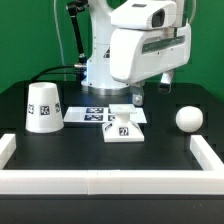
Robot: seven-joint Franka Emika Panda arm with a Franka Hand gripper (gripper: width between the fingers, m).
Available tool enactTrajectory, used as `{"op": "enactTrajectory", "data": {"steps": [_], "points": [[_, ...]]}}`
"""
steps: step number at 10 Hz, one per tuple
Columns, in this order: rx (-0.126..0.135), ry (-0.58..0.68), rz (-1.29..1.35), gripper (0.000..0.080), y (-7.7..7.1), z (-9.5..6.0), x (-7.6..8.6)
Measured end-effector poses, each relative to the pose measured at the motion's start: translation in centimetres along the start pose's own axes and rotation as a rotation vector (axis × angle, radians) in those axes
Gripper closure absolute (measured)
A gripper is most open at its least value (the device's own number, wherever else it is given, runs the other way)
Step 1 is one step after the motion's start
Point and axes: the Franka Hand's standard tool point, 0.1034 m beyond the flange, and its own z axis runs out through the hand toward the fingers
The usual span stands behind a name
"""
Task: Assemble lamp
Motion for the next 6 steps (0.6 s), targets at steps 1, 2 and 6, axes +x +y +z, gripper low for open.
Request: {"op": "enactTrajectory", "data": {"steps": [1,2,6], "points": [[0.000,0.000,0.000,0.0100,0.00,0.00,0.00],[0.000,0.000,0.000,0.0100,0.00,0.00,0.00],[-0.003,0.002,0.003,0.0100,0.06,-0.02,-0.19]]}}
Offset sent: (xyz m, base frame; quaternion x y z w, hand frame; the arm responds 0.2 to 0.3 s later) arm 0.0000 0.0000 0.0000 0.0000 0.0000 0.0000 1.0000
